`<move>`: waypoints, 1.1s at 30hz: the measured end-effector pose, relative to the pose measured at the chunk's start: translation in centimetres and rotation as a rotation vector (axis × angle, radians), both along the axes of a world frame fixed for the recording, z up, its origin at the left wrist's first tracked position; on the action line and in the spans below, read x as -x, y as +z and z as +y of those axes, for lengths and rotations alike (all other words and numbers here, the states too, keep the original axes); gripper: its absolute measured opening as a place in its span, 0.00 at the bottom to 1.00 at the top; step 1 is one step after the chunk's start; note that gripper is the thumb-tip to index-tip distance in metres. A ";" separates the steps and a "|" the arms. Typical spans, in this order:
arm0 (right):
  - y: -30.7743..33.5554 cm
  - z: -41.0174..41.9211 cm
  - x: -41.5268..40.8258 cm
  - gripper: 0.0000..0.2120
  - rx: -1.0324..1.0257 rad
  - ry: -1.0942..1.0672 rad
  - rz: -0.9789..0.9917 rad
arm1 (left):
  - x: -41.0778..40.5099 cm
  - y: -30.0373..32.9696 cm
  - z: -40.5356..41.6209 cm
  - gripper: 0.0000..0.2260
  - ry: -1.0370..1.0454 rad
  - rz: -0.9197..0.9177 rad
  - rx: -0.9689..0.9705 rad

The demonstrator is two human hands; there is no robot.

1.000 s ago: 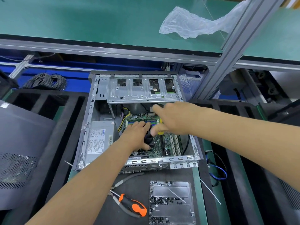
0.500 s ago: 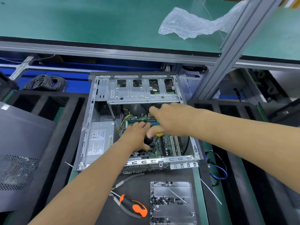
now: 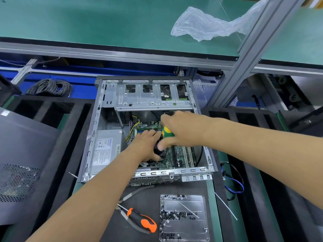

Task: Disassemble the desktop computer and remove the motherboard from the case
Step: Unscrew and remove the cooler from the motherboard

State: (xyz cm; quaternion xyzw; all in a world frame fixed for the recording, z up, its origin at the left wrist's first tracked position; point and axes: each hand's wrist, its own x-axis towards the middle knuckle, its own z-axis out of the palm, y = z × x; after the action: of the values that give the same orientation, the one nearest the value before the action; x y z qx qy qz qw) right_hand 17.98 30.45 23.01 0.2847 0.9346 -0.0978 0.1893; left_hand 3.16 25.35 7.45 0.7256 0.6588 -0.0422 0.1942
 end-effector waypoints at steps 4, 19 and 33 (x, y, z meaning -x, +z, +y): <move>-0.1 -0.3 0.4 0.25 -0.141 0.015 -0.015 | 0.1 0.0 0.0 0.38 0.014 -0.024 0.001; 0.5 0.9 -0.7 0.17 -0.245 0.377 -0.159 | 0.2 -0.4 -0.1 0.46 0.014 0.015 0.000; -0.3 0.2 -0.9 0.26 0.068 -0.124 0.012 | 0.1 -0.3 0.2 0.46 -0.027 0.024 -0.012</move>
State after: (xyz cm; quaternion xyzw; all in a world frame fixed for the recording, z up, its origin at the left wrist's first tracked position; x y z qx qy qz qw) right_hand 18.87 30.70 22.74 0.3347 0.9125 -0.1427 0.1870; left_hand 3.09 25.53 7.11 0.7352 0.6513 -0.0495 0.1812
